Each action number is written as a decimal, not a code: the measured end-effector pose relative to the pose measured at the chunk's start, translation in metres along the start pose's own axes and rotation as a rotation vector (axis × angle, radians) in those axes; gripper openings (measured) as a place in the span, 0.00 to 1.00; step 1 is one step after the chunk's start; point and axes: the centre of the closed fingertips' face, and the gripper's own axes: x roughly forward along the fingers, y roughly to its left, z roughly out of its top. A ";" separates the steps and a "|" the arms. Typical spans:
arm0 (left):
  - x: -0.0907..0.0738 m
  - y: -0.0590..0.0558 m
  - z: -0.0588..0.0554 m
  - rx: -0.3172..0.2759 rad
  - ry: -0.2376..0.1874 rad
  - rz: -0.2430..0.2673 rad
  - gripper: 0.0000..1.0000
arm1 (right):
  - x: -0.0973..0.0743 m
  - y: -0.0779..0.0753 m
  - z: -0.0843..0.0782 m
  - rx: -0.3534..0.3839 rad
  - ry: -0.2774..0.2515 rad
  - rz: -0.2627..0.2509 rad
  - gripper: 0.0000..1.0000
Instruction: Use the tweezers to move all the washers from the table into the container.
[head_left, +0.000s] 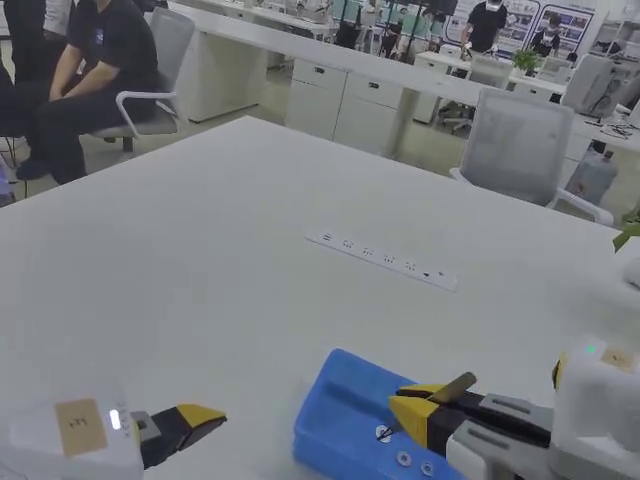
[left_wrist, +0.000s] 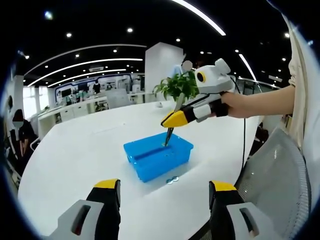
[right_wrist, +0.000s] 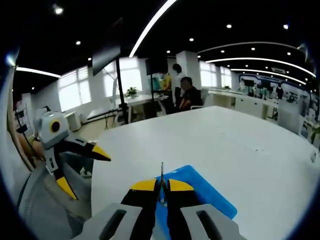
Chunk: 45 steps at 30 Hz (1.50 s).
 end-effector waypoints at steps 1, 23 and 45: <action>0.000 0.000 0.000 0.000 0.000 0.001 0.73 | 0.001 -0.001 0.001 0.000 0.001 -0.002 0.03; -0.002 0.002 0.000 -0.003 0.000 0.014 0.72 | 0.026 -0.037 -0.031 0.051 0.122 -0.043 0.03; -0.001 0.003 -0.001 0.002 0.008 0.016 0.71 | 0.040 -0.048 -0.060 0.106 0.218 -0.039 0.03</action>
